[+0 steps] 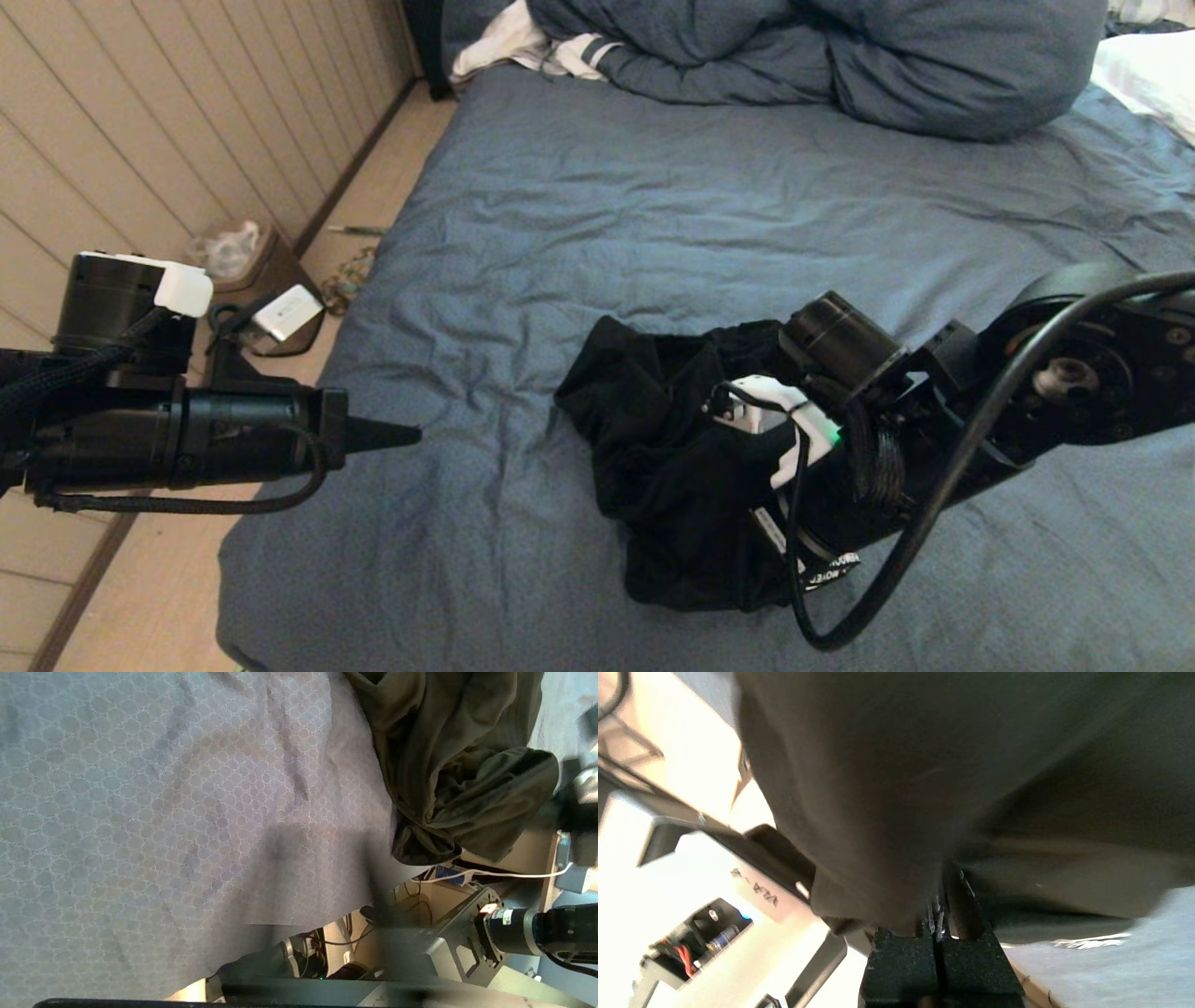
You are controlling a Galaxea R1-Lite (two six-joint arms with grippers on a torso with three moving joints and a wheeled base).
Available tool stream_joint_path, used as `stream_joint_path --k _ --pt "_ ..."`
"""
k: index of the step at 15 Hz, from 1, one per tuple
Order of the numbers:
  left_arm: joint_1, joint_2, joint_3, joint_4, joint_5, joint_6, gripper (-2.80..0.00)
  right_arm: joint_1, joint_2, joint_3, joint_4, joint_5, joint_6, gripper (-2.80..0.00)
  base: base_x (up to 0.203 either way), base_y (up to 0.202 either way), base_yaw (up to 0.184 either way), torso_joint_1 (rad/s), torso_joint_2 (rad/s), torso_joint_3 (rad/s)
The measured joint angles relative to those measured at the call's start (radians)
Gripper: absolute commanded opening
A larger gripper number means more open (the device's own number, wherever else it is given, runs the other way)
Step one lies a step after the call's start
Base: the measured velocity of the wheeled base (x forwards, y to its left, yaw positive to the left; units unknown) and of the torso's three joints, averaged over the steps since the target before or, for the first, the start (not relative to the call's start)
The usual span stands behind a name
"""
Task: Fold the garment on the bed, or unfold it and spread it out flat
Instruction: Fold the black T-shirt
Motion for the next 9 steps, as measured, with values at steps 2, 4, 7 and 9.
stream_joint_path --k 2,4,7,9 --pt "0.000 0.004 0.002 -0.003 0.000 0.000 -2.80 0.006 0.000 0.054 -0.067 -0.005 0.000 -2.80 0.000 0.000 0.000 0.000 0.00 0.000" --pt "0.000 0.006 0.005 -0.014 -0.001 0.000 -2.80 0.005 0.000 0.061 -0.086 -0.006 0.000 -2.80 0.000 0.000 0.000 0.000 0.00 0.000" --pt "0.000 0.007 0.009 -0.015 -0.002 0.000 -2.80 -0.003 -0.022 -0.002 -0.095 -0.006 0.000 -2.80 0.000 0.000 0.000 0.000 0.00 0.000" --pt "0.000 0.006 0.010 -0.016 -0.002 0.000 -2.80 -0.007 -0.044 -0.069 -0.097 -0.006 -0.001 -2.80 0.000 0.000 0.000 0.000 0.00 0.000"
